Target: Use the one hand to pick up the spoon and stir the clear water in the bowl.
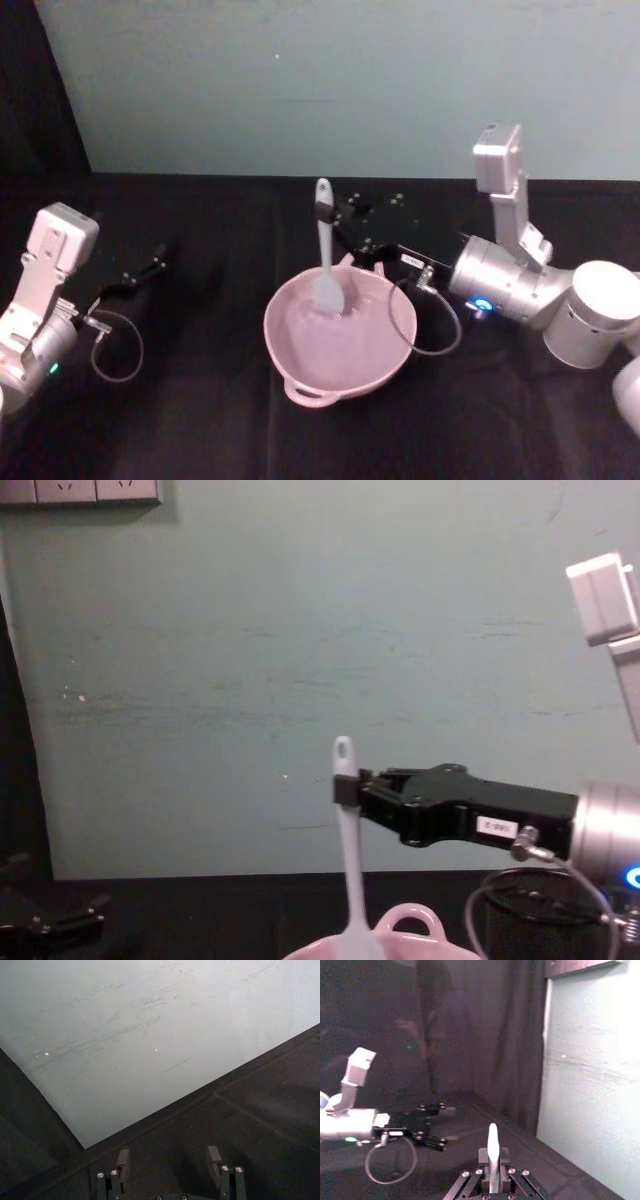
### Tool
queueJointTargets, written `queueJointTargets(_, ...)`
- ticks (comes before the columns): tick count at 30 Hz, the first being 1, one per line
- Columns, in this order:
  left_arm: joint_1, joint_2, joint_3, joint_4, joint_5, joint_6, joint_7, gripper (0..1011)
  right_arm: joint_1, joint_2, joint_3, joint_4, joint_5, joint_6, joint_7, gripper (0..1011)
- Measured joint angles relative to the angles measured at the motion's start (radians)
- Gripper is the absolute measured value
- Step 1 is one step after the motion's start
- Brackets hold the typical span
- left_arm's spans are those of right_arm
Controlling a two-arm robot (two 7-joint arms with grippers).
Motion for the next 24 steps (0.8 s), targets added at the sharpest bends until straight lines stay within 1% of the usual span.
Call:
queueJointTargets(4, 0.0, 0.0, 0.0, 0.0, 0.0, 0.0, 0.0, 1005, -0.015, 0.019, 0.022, -0.012, 0.0, -0.003, -0.015, 123)
queueJointTargets(5, 0.0, 0.0, 0.0, 0.0, 0.0, 0.0, 0.0, 1005, -0.024, 0.029, 0.031, -0.02, 0.0, -0.003, -0.021, 123)
queueJointTargets(7, 0.0, 0.0, 0.0, 0.0, 0.0, 0.0, 0.0, 1005, -0.029, 0.034, 0.035, -0.026, 0.0, -0.003, -0.023, 123)
queueJointTargets(9, 0.0, 0.0, 0.0, 0.0, 0.0, 0.0, 0.0, 1005, -0.053, 0.059, 0.051, -0.059, 0.002, 0.005, -0.031, 123)
queueJointTargets(11, 0.0, 0.0, 0.0, 0.0, 0.0, 0.0, 0.0, 1005, -0.067, 0.072, 0.059, -0.078, 0.005, 0.01, -0.036, 123)
queueJointTargets(13, 0.0, 0.0, 0.0, 0.0, 0.0, 0.0, 0.0, 1005, -0.093, 0.092, 0.071, -0.112, 0.01, 0.019, -0.04, 123)
queueJointTargets(18, 0.0, 0.0, 0.0, 0.0, 0.0, 0.0, 0.0, 1005, -0.143, 0.121, 0.079, -0.18, 0.027, 0.031, -0.037, 123)
queueJointTargets(19, 0.0, 0.0, 0.0, 0.0, 0.0, 0.0, 0.0, 1005, -0.143, 0.121, 0.079, -0.18, 0.027, 0.031, -0.037, 123)
queueJointTargets(22, 0.0, 0.0, 0.0, 0.0, 0.0, 0.0, 0.0, 1005, -0.172, 0.125, 0.073, -0.215, 0.04, 0.031, -0.024, 123)
queueJointTargets(24, 0.0, 0.0, 0.0, 0.0, 0.0, 0.0, 0.0, 1005, -0.18, 0.124, 0.068, -0.224, 0.045, 0.029, -0.019, 123)
